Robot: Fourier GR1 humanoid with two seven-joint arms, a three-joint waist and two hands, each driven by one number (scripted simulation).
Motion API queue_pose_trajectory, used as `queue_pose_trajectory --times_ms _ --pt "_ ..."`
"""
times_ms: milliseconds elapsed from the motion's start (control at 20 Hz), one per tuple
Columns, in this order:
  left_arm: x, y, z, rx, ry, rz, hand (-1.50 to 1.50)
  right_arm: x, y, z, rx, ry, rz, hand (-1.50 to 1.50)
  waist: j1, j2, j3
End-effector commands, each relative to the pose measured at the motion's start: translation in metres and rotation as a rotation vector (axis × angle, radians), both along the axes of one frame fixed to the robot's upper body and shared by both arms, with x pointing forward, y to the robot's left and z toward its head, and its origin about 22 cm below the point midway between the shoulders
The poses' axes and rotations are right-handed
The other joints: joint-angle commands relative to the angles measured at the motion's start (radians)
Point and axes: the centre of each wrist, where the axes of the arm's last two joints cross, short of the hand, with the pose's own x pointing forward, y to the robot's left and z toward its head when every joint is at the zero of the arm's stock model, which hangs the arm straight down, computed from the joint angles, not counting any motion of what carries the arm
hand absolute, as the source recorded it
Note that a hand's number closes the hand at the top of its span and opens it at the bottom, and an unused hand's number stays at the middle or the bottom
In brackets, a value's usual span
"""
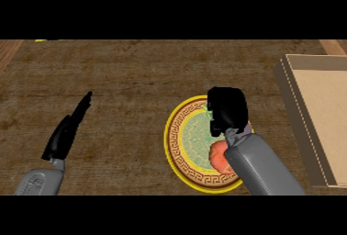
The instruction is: Pick the eggplant from the plate and place it in the cardboard box
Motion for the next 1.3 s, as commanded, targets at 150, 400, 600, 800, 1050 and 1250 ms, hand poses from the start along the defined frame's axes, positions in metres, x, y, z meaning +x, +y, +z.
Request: queue_pose_trajectory --times_ms 150,400,600,800,1050,1250 --pt "-0.01 0.01 -0.002 -0.015 0.007 0.026 0.0 -0.08 -0.04 0.004 -0.034 0.026 0.332 1.5 -0.025 -0.008 0.0" --pt "-0.009 0.008 0.006 -0.002 -0.007 0.022 0.0 -0.124 -0.081 0.063 -0.042 -0.146 0.269 1.5 -0.023 -0.006 0.0" --pt "0.003 0.016 0.017 0.013 -0.018 0.022 0.0 -0.133 -0.115 0.109 -0.088 -0.286 0.165 1.5 -0.024 -0.003 0.0" --pt "-0.008 0.001 0.011 0.002 -0.01 0.01 0.0 -0.153 -0.133 0.154 -0.083 -0.321 0.039 1.5 -0.013 -0.004 0.0" --pt "-0.007 -0.008 0.002 0.0 -0.008 -0.003 0.0 -0.142 -0.164 0.179 -0.042 -0.362 -0.086 1.5 -0.004 0.001 0.0" --pt "-0.008 -0.002 0.005 -0.002 -0.026 -0.009 0.0 -0.126 -0.187 0.197 0.032 -0.387 -0.175 1.5 0.002 0.001 0.0"
